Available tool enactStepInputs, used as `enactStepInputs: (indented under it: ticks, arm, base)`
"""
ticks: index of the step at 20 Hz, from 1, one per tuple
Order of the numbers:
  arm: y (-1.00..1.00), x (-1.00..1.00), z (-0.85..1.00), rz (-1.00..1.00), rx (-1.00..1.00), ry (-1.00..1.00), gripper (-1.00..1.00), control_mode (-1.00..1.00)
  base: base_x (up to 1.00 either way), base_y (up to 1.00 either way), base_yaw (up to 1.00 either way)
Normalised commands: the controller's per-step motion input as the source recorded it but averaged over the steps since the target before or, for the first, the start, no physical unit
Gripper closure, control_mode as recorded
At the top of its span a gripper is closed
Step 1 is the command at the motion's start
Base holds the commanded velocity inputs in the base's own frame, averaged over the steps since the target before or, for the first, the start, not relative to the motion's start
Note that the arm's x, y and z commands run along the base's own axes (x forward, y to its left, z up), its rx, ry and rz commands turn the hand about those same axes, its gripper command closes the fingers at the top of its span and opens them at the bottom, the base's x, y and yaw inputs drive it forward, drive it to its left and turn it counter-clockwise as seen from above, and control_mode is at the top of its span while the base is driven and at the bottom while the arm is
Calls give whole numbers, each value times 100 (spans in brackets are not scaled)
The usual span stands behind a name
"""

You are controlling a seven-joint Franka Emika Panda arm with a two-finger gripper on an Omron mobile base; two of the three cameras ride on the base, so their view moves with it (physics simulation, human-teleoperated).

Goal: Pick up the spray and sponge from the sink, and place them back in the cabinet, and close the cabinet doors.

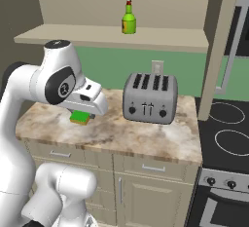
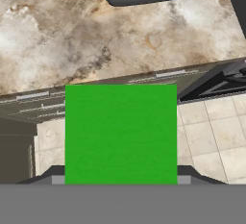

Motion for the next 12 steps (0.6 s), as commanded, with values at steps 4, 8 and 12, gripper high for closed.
enactStepInputs:
  ticks: [4,8,12]
  arm:
    - [0,0,0,0,0,0,100,100]
    - [0,0,0,0,0,0,100,100]
    - [0,0,0,0,0,0,100,100]
  base:
    - [47,-28,0]
    - [39,-25,0]
    - [34,-14,0]
